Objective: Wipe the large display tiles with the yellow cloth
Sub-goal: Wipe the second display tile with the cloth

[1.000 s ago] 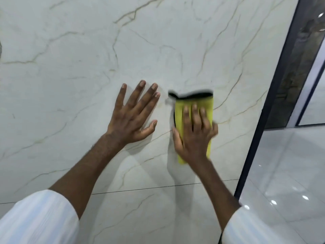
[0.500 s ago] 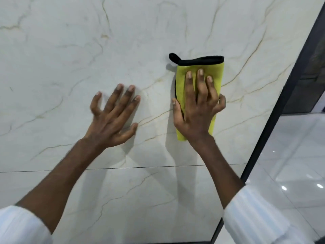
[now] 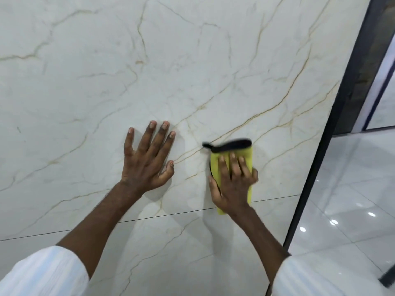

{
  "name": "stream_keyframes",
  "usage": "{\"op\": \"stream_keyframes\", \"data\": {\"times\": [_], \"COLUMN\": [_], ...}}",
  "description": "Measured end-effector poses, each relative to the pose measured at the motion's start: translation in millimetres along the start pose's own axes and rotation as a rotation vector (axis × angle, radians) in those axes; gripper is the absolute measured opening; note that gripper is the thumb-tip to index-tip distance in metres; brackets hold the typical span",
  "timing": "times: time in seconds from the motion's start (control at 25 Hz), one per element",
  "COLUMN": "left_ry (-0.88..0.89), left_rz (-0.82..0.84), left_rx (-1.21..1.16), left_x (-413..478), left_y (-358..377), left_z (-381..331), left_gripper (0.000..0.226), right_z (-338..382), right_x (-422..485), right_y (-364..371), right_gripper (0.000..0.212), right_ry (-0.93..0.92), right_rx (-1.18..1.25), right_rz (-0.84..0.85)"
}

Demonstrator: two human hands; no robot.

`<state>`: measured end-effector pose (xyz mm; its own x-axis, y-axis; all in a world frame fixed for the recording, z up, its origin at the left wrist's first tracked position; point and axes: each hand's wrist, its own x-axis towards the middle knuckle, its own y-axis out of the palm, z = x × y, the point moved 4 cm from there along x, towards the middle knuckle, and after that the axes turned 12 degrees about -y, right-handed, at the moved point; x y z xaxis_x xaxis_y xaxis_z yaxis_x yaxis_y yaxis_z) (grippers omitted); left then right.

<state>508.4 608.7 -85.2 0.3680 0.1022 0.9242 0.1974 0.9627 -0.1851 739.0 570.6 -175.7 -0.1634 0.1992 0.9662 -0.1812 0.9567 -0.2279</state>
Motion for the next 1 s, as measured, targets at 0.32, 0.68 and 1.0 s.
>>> {"op": "stream_keyframes", "data": {"times": [0.32, 0.68, 1.0], "left_ry": [-0.017, -0.042, -0.164], "left_rz": [0.020, 0.067, -0.197], "left_rx": [-0.033, -0.110, 0.000], "left_x": [-0.8, 7.2, 175.6], "left_y": [-2.3, -15.6, -78.2], "left_z": [0.1, 3.3, 101.6], "left_gripper": [0.075, 0.074, 0.073], "right_z": [51.0, 63.3, 37.3], "right_x": [14.4, 31.4, 207.1], "right_y": [19.0, 12.1, -30.9], "right_gripper": [0.069, 0.074, 0.074], "right_ry": [0.006, -0.082, -0.028], "right_rx": [0.012, 0.017, -0.049], "right_rz": [-0.088, -0.011, -0.187]}}
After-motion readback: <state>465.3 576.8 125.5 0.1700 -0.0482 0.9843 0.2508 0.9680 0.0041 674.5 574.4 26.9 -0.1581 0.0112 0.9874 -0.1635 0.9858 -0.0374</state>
